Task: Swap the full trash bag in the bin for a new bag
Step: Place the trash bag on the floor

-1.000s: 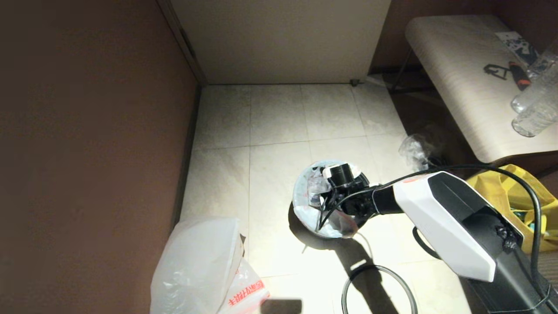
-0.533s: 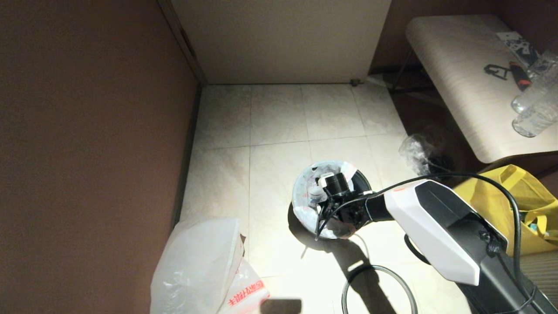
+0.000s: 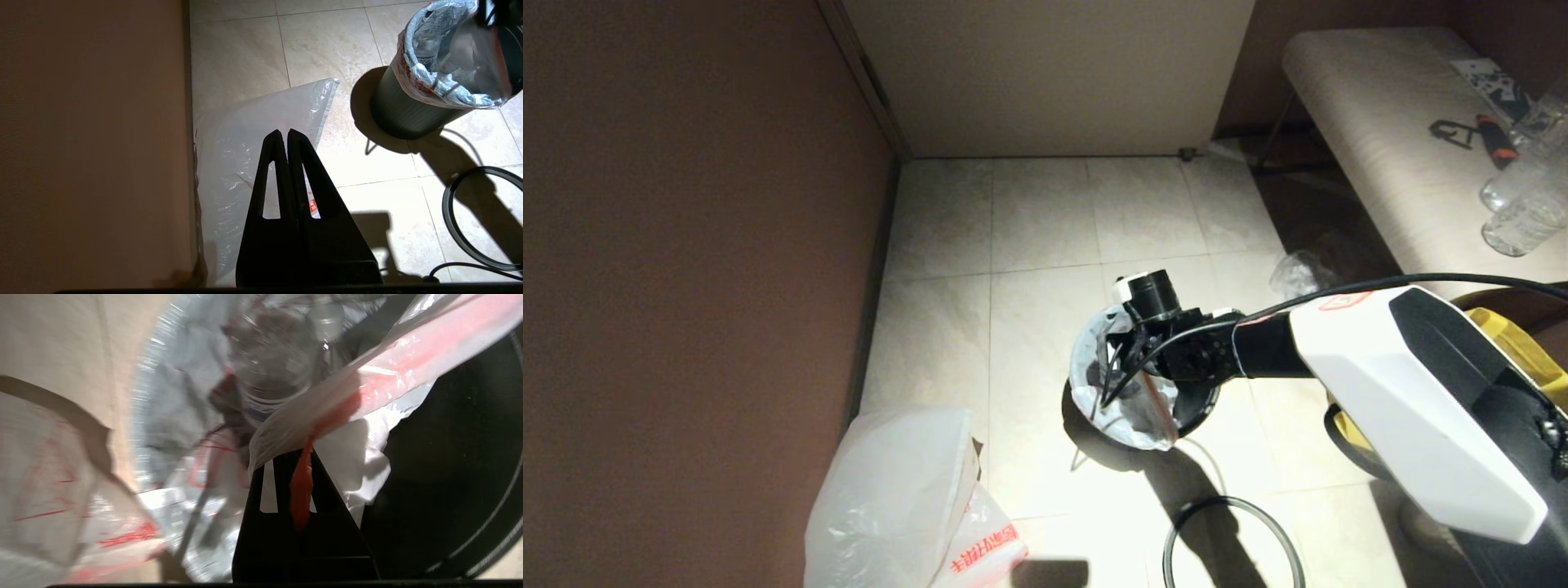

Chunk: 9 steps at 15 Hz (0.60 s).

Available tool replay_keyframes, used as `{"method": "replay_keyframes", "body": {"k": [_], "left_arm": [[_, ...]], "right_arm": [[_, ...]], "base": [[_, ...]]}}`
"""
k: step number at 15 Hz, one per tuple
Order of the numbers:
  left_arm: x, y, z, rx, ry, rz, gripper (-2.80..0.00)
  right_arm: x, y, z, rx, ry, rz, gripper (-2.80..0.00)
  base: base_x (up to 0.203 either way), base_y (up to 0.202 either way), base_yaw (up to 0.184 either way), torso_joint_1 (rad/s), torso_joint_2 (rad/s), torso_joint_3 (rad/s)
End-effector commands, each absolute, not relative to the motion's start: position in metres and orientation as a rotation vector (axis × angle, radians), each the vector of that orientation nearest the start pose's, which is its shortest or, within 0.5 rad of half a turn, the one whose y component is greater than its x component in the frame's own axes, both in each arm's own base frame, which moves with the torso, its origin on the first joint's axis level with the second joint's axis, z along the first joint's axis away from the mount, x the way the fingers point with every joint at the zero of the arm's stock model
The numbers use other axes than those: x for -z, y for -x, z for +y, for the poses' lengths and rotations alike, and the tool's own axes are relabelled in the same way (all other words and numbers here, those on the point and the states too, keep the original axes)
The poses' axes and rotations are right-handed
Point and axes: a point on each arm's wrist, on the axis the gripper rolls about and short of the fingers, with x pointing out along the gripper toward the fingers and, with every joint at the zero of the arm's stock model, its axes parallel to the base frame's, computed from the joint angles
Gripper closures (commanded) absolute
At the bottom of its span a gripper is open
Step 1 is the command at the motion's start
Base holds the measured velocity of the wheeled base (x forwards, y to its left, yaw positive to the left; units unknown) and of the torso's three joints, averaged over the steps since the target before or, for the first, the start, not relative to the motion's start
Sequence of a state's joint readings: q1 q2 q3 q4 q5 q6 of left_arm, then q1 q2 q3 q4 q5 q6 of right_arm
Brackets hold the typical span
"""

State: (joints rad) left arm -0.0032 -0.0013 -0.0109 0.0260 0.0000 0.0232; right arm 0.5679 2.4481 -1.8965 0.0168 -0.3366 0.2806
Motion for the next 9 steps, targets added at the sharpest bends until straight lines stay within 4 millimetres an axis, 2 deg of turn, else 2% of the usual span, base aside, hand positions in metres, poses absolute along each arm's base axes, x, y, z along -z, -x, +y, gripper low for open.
{"method": "replay_keyframes", "body": {"k": [1, 5, 9], "left_arm": [[-0.076, 0.024, 0.000, 0.003, -0.023, 0.014, 0.00], [-0.076, 0.024, 0.000, 0.003, -0.023, 0.014, 0.00], [-0.076, 0.024, 0.000, 0.002, -0.023, 0.014, 0.00]], "right_arm": [[-0.142, -0.417, 0.261, -0.158, -0.061, 0.495, 0.00], [-0.173, -0.401, 0.257, -0.176, -0.092, 0.454, 0.00], [-0.203, -0.375, 0.263, -0.223, -0.126, 0.416, 0.00]], "base": [[0.000, 0.000, 0.000, 0.000, 0.00, 0.000], [0.000, 0.000, 0.000, 0.000, 0.00, 0.000], [0.000, 0.000, 0.000, 0.000, 0.00, 0.000]]}}
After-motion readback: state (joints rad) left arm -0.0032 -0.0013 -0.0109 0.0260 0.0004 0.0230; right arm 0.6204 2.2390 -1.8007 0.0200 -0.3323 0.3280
